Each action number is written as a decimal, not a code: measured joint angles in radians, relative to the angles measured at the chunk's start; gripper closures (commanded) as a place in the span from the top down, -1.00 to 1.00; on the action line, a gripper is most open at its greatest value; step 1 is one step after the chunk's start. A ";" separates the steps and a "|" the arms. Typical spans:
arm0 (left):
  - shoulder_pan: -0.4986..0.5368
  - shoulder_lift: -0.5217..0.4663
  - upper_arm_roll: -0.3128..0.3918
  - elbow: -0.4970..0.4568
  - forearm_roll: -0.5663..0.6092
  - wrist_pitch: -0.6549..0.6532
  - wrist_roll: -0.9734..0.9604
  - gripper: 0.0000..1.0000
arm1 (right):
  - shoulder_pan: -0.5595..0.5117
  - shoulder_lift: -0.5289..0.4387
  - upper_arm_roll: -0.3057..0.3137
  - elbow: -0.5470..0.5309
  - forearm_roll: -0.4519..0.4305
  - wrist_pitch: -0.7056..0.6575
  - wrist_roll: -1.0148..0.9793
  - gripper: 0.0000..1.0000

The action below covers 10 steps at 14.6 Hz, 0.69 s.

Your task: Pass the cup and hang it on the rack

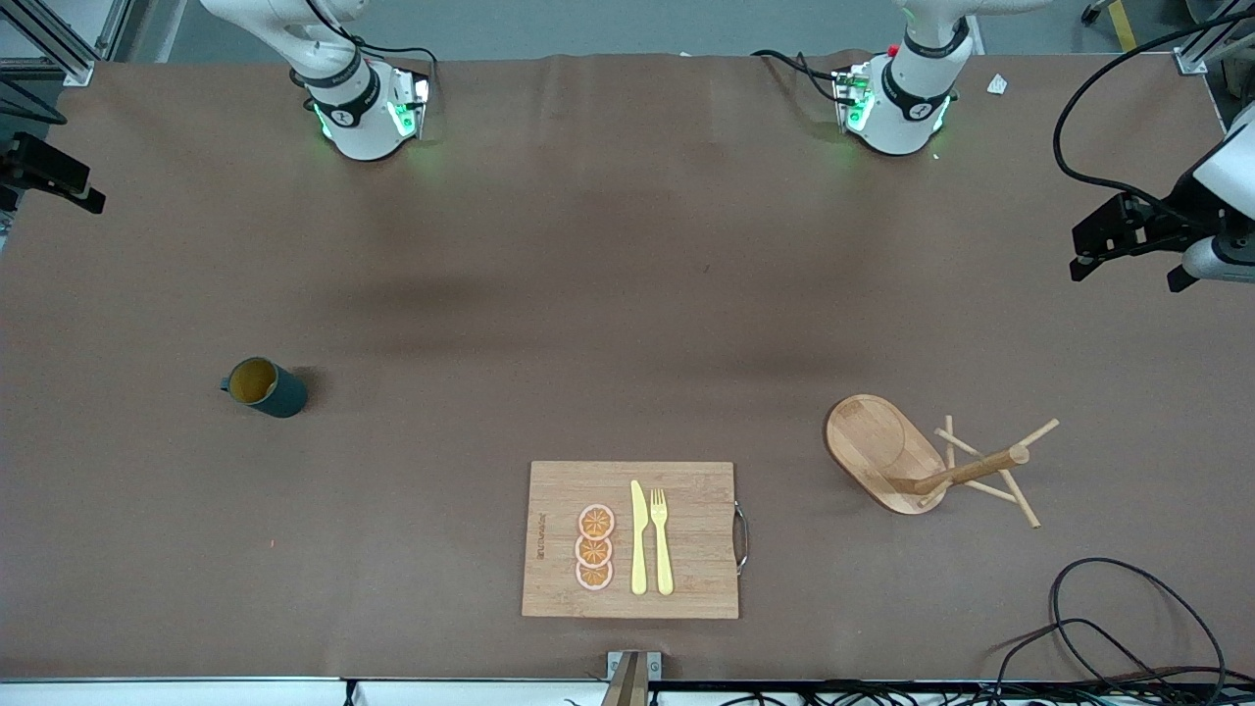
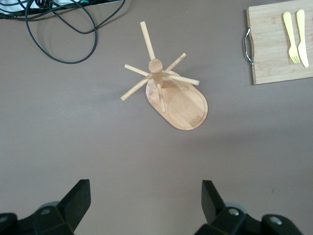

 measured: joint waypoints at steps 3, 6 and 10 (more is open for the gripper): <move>0.000 0.003 0.000 0.002 0.000 0.001 0.000 1.00 | 0.000 0.000 0.000 0.000 -0.007 0.000 -0.009 1.00; 0.000 0.004 0.000 0.003 0.000 0.001 -0.010 1.00 | 0.000 0.000 0.000 0.000 -0.008 0.000 -0.011 1.00; 0.000 0.005 0.000 0.005 0.000 0.001 -0.023 1.00 | 0.000 0.000 0.000 0.000 -0.008 0.000 -0.011 1.00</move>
